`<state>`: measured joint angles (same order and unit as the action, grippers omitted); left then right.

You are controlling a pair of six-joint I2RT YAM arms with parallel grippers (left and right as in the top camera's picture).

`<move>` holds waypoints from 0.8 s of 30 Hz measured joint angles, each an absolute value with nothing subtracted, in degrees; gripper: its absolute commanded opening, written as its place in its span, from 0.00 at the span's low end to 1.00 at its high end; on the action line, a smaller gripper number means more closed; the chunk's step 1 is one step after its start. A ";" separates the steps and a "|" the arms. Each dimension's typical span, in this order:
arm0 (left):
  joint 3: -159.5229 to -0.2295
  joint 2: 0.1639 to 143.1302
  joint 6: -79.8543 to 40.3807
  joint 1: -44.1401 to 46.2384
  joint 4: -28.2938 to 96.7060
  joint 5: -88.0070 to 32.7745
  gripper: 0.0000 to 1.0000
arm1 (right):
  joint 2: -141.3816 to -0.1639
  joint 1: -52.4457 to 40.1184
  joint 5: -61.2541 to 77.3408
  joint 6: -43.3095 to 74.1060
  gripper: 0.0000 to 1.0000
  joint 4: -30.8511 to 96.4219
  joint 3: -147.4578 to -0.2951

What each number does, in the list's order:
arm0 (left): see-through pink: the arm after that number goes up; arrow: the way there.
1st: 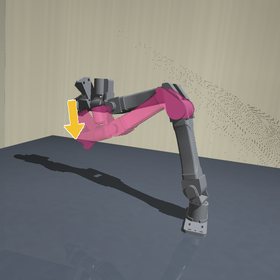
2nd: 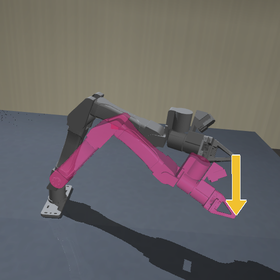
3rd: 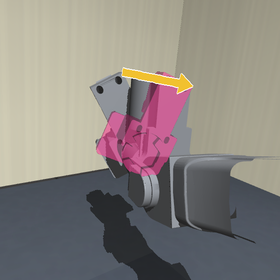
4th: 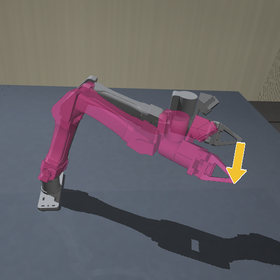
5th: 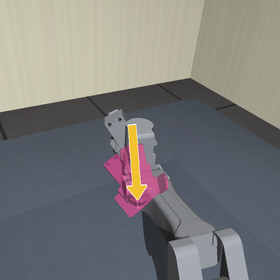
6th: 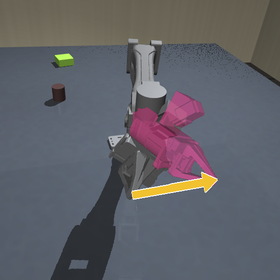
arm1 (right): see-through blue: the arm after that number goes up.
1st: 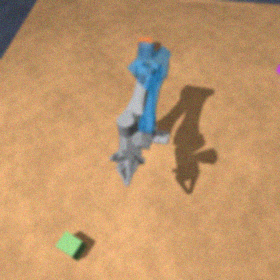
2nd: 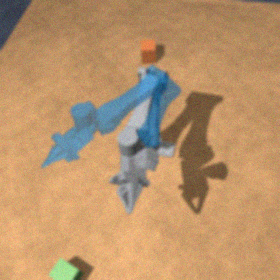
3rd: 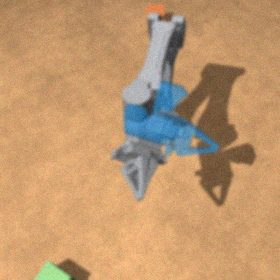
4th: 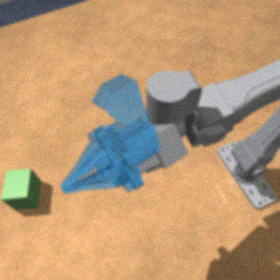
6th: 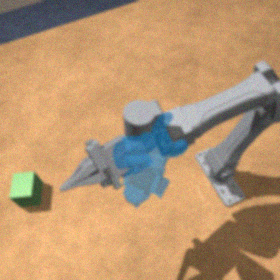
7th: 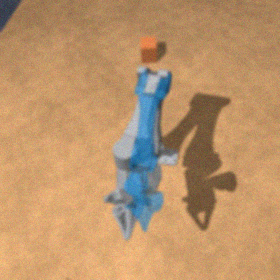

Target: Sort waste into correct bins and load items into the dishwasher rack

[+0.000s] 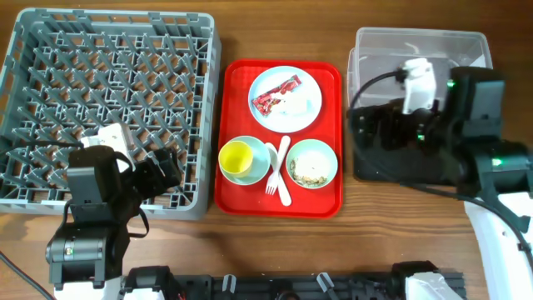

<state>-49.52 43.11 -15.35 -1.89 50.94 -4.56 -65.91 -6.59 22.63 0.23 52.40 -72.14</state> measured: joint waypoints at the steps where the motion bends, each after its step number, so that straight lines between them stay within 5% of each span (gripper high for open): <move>1: -49.52 43.11 -15.35 -1.91 50.81 -4.56 1.00 | -66.61 -9.13 21.28 0.34 1.00 52.77 -73.76; 8: -49.54 43.11 -15.35 -1.91 50.57 -4.56 1.00 | -83.18 -22.79 7.77 0.73 1.00 52.12 -88.42; 15: -49.60 43.11 -15.35 -1.89 50.59 -4.56 1.00 | -107.00 -23.11 4.58 0.80 1.00 58.74 -109.67; 24: -49.60 43.11 -15.35 -1.89 50.61 -4.56 1.00 | -122.83 -23.11 4.54 3.29 0.98 58.54 -111.44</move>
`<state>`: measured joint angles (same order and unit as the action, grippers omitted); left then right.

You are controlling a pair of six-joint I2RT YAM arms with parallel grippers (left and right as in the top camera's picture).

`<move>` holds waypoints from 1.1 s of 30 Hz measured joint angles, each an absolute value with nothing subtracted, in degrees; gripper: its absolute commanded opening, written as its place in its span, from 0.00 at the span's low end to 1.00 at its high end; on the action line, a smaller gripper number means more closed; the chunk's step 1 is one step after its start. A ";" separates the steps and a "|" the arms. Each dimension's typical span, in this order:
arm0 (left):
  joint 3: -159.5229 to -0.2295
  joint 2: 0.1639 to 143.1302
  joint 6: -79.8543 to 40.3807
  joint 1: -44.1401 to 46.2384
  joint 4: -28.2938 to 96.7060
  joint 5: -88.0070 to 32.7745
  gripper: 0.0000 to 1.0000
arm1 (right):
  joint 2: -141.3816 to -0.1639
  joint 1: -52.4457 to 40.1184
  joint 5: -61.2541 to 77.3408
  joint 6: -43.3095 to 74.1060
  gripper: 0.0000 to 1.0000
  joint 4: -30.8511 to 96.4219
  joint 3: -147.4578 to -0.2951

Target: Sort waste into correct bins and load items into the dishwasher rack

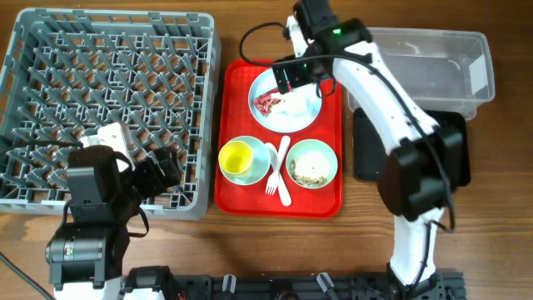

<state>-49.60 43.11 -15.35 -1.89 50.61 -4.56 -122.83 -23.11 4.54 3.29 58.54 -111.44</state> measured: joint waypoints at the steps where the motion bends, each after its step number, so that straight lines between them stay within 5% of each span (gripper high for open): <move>1: -49.60 43.11 -15.35 -1.89 50.61 -4.56 1.00 | -124.60 -23.11 4.93 3.73 0.95 58.52 -111.42; 12: -49.60 43.11 -15.35 -1.89 51.00 -4.56 1.00 | -133.78 -23.11 6.24 9.54 0.70 60.27 -111.44; 17: -49.60 43.11 -15.35 -1.89 51.51 -4.56 1.00 | -134.65 -23.11 6.61 11.33 0.15 60.73 -111.42; 19: -49.60 43.11 -15.35 -1.89 51.57 -4.56 1.00 | -134.65 -23.11 6.74 11.64 0.05 62.22 -111.44; 29: -49.60 43.11 -15.35 -1.89 51.68 -4.56 1.00 | -119.37 -17.56 4.25 11.97 0.06 63.96 -111.18; 33: -49.60 43.11 -15.35 -1.89 51.68 -4.56 1.00 | -110.45 -10.33 -0.40 12.51 0.15 64.01 -112.51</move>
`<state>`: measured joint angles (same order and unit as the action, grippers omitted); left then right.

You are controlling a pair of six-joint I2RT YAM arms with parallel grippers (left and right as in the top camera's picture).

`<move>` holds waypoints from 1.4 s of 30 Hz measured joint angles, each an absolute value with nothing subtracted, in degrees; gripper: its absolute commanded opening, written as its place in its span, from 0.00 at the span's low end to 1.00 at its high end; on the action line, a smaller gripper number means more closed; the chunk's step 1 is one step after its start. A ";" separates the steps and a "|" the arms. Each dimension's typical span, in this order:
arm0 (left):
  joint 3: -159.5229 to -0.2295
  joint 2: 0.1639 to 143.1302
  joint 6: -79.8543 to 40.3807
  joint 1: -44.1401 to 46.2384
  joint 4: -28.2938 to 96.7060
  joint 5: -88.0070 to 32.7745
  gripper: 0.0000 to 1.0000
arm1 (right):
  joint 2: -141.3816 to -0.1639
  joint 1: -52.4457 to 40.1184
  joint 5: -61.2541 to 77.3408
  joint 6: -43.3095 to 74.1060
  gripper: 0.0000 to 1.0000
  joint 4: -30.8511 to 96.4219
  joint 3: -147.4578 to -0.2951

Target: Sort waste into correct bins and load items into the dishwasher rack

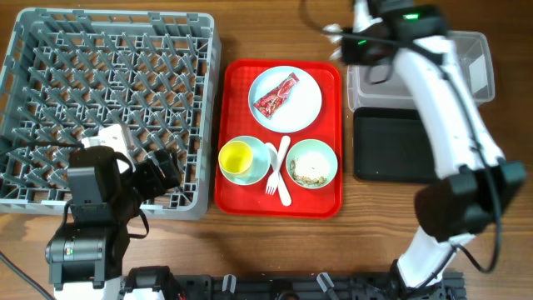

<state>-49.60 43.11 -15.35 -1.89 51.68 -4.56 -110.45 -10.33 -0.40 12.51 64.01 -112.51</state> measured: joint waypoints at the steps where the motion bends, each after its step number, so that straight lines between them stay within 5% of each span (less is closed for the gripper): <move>1: -49.60 43.11 -15.35 -1.89 51.70 -4.56 1.00 | -110.02 -7.94 -1.48 13.15 0.18 64.16 -112.62; 6: -49.60 43.11 -15.35 -1.89 51.68 -4.56 1.00 | -112.68 0.34 -2.81 15.64 0.88 63.79 -110.59; 18: -49.60 43.11 -15.35 -1.89 51.70 -4.56 1.00 | -114.39 -1.69 12.86 18.33 0.86 61.25 -109.95; 29: -49.60 43.11 -15.35 -1.89 52.38 -4.56 1.00 | -115.57 -26.06 1.74 46.00 0.92 57.25 -109.95; 42: -49.63 43.11 -15.35 -1.89 53.78 -4.56 1.00 | -129.27 -27.51 -3.53 54.17 0.95 49.39 -109.95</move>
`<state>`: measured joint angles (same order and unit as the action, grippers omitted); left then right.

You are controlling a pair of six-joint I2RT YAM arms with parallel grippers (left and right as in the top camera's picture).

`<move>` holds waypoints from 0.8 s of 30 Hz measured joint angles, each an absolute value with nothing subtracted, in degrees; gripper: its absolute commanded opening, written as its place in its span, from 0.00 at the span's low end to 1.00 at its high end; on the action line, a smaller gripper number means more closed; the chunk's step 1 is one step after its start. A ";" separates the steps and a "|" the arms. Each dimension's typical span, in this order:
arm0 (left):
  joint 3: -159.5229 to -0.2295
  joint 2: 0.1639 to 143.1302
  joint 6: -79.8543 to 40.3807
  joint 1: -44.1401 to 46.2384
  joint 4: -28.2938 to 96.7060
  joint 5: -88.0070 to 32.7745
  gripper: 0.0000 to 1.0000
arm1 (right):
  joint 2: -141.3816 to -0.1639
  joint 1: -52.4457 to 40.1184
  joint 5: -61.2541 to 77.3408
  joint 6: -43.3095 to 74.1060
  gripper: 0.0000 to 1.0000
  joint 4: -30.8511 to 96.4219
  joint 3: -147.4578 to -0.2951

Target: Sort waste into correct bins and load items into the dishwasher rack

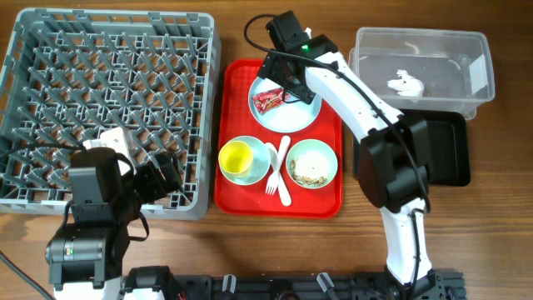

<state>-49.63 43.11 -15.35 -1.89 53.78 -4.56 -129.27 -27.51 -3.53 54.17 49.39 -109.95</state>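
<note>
A red wrapper (266, 101) lies on the white plate (301, 110) at the back of the red tray (331, 196). My right gripper (283, 87) is down on the plate at the wrapper's right end, and its jaws are hidden under the wrist. A white crumpled napkin (406, 82) lies in the clear bin (479, 79). The black bin (445, 154) stands in front of it. A yellow cup (236, 157) sits in a teal bowl (259, 168), next to a fork and spoon (278, 173) and a bowl of food scraps (312, 164). My left gripper (164, 173) rests on the front edge of the dishwasher rack (50, 50).
The grey rack fills the left side of the table. My right arm stretches from the front right across the tray's right edge and the black bin. The two bins stand close together at the right.
My right gripper was over the clear bin's left end and is now on the plate at the red wrapper. The wrapper lies flatter and further left. A white napkin now shows in the bin.
My right gripper was over the bins while a wrapper and a white napkin lay on the plate. Then it was down on the plate at the napkin. Then it was over the clear bin with the napkin gone from the plate. Now it is at the wrapper. The left arm stayed still.
</note>
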 measured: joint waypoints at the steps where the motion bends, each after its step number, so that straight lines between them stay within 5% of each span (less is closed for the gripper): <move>1: -49.63 43.11 -15.35 -1.89 53.78 -4.56 1.00 | -129.93 -27.51 -3.75 54.15 0.95 49.25 -109.95; 10: -49.63 43.11 -15.35 -1.89 53.78 -4.56 1.00 | -134.98 -27.51 -4.84 54.15 0.87 48.12 -109.95; 20: -49.63 43.11 -15.35 -1.89 53.80 -4.56 1.00 | -135.13 -27.51 -6.15 53.82 0.19 49.98 -109.95; 24: -49.63 43.11 -15.35 -1.89 53.80 -4.56 1.00 | -135.13 -27.16 -6.74 53.89 0.04 52.60 -109.95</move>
<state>-49.63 43.11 -15.35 -1.89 53.80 -4.56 -135.13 -27.16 -6.74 53.89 52.60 -109.95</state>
